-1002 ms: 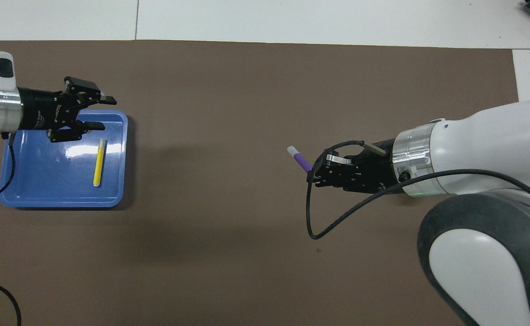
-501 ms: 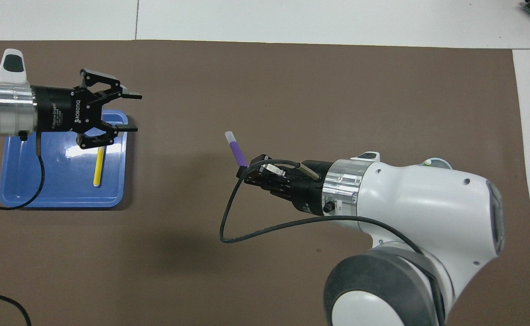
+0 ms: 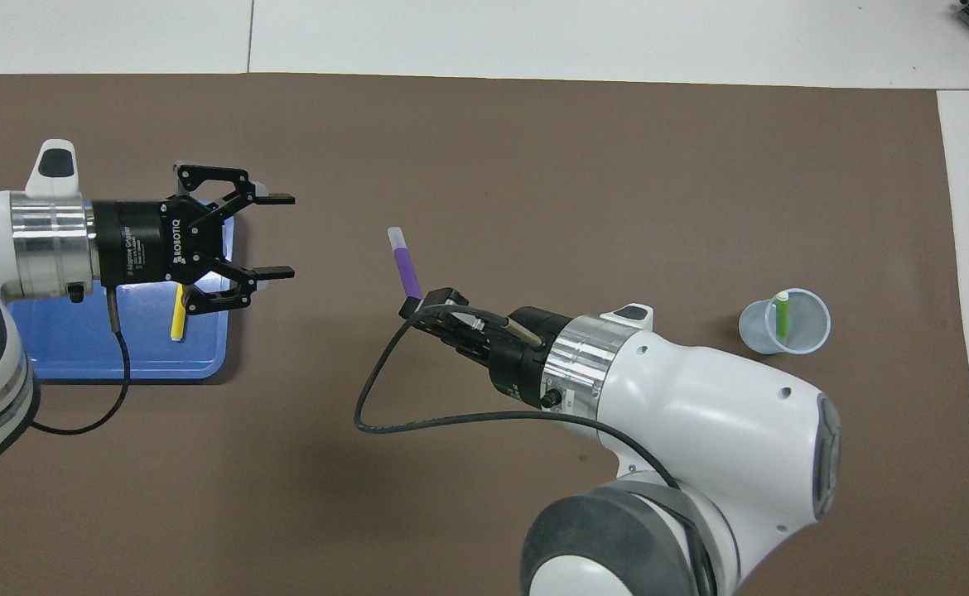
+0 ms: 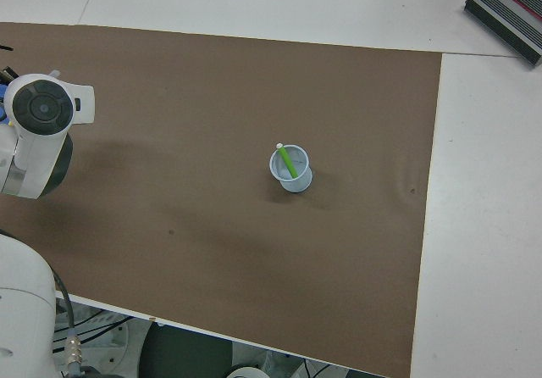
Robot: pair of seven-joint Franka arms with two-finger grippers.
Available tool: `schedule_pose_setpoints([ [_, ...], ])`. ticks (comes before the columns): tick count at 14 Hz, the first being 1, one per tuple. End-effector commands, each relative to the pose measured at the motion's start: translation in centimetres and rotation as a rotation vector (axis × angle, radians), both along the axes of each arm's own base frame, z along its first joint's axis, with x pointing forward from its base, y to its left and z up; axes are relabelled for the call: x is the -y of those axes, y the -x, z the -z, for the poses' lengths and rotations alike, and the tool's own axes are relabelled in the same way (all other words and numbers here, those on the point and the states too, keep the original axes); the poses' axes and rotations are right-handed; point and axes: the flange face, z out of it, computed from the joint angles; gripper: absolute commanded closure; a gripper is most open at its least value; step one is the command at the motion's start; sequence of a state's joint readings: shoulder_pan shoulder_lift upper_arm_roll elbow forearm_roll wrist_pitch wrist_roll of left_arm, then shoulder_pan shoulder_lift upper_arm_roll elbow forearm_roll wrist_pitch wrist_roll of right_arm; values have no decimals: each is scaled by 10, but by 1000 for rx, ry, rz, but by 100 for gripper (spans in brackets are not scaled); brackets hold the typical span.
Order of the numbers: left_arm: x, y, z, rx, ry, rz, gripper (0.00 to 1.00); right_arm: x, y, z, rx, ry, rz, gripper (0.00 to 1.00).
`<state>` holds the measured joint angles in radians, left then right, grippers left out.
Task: Right arm passes pens to left for tray arrangement
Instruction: 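Lift the purple pen from the cup with the right gripper toward the left gripper, then close the left gripper on the purple pen held by the right gripper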
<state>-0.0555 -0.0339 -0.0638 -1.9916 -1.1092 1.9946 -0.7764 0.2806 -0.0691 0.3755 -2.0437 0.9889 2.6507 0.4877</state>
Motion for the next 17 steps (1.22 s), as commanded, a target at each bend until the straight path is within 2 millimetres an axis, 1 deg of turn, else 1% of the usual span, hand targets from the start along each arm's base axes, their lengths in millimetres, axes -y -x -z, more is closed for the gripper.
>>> schedule_pose_setpoints([
  [1,26,21,-15,-5,14,-26,23,-1,-2,5,10,-10,4,100],
  [2,37,23,-16,9,7,-23,23,1,-4,4,25,-9,22,100],
  [3,53,26,-16,24,2,-17,23,-4,-1,3,43,-12,36,100],
  [4,67,30,-13,33,-6,-17,23,-12,3,4,47,-25,52,100],
  [5,80,35,-7,32,5,-32,23,-11,3,4,42,-45,74,100],
  [6,88,37,-3,34,9,-52,24,-11,3,4,41,-50,79,100],
  [8,107,45,-1,26,18,-62,25,-10,3,4,43,-48,79,100],
  [9,113,47,1,29,11,-76,26,-10,3,4,42,-49,79,100],
  [11,118,50,2,23,13,-73,29,-10,3,4,42,-49,79,100],
  [12,118,50,2,20,15,-68,34,-10,3,4,42,-49,79,100],
  [14,119,51,2,18,17,-63,35,-11,2,4,41,-51,80,100],
  [16,113,48,-1,11,25,-55,36,-11,2,3,42,-52,80,100],
  [17,107,47,-1,9,27,-51,37,-11,2,2,42,-54,81,100],
])
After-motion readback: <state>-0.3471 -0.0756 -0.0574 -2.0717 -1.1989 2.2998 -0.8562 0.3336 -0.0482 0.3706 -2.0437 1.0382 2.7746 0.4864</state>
